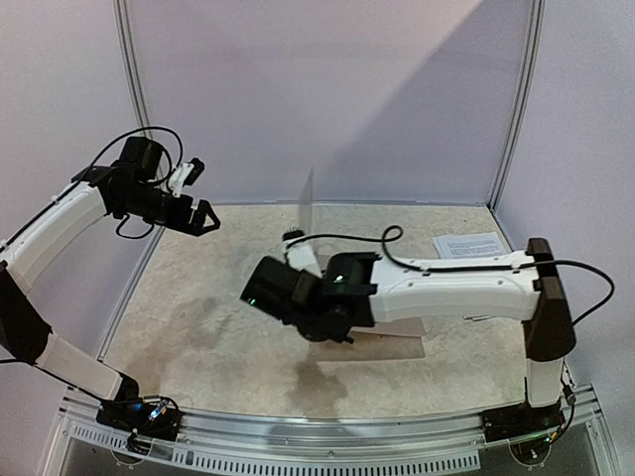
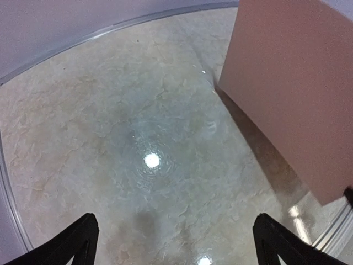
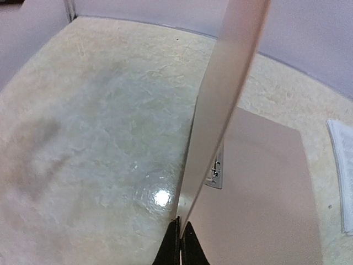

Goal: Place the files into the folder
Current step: Open the folder at the center of the board.

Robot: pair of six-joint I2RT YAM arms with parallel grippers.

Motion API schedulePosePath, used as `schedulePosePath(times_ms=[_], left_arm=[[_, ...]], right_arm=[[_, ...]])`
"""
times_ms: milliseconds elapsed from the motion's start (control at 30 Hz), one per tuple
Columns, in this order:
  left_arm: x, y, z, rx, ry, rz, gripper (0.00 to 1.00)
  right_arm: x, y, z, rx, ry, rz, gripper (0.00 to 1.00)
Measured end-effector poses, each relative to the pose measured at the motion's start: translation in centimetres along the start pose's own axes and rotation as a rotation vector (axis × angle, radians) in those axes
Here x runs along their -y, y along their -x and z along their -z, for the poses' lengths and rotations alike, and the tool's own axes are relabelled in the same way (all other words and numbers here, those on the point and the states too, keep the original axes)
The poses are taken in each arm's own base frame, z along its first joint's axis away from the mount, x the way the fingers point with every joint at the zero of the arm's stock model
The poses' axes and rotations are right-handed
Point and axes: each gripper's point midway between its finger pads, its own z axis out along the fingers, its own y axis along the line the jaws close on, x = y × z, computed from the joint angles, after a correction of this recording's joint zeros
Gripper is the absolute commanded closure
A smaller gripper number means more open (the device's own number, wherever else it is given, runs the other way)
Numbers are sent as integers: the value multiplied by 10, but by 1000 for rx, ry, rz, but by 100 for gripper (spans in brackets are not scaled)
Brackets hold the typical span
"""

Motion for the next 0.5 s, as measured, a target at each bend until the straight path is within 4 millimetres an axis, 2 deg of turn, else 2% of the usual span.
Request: schedulePosePath(times_ms=[167, 300, 400, 500], left_arm=[[-24, 15, 7, 79, -7, 248, 0], [-17, 19, 5, 95, -75, 371, 1], [-16, 8, -5, 62, -90, 431, 1], [-21, -11, -18, 3, -65, 465, 0]], right_arm=[[-38, -45, -4, 23, -67, 442, 100], [-55, -83, -11, 30, -96, 750, 100], [-64, -99, -15, 32, -97, 895, 100], [-71, -102, -19, 39, -89, 944, 98]])
